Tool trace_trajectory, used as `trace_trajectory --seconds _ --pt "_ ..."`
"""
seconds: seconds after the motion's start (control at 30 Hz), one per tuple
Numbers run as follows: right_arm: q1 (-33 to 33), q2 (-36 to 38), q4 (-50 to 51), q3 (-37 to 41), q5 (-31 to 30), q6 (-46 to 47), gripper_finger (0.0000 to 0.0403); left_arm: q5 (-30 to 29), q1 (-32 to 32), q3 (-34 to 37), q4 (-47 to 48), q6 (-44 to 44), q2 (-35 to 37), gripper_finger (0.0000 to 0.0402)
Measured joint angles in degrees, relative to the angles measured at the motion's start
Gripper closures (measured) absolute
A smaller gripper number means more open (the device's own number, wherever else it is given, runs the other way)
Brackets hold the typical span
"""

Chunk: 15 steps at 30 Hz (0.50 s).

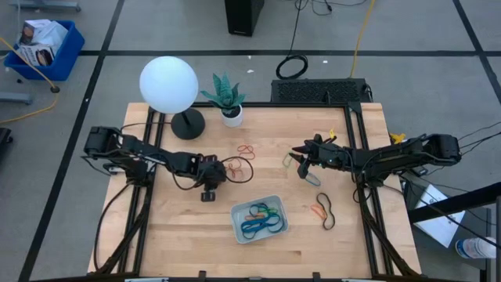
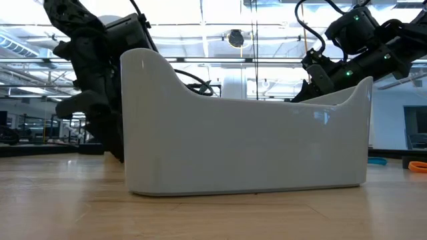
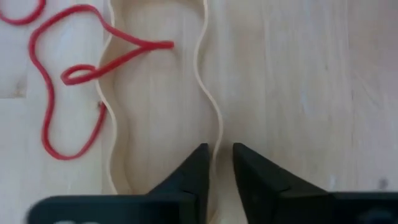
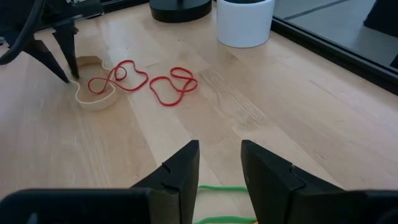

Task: Pick and place rubber bands into bin
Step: Put the brown rubber band into the gray bin

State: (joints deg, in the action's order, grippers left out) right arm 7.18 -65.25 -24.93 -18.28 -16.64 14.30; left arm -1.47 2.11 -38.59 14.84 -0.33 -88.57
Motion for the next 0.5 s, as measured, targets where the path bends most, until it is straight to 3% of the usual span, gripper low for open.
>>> trace_trajectory --seconds 0.2,0.5 --pt "0.0 0.0 0.0 0.0 0.0 0.0 0.0289 -2.0 -0.1 0.0 -2.1 0.1 -0.1 0.0391" --pt "0.0 0.0 0.0 0.0 0.0 0.0 0.0289 -1.6 -0.1 0.0 -1.9 -0.2 -0.1 0.0392"
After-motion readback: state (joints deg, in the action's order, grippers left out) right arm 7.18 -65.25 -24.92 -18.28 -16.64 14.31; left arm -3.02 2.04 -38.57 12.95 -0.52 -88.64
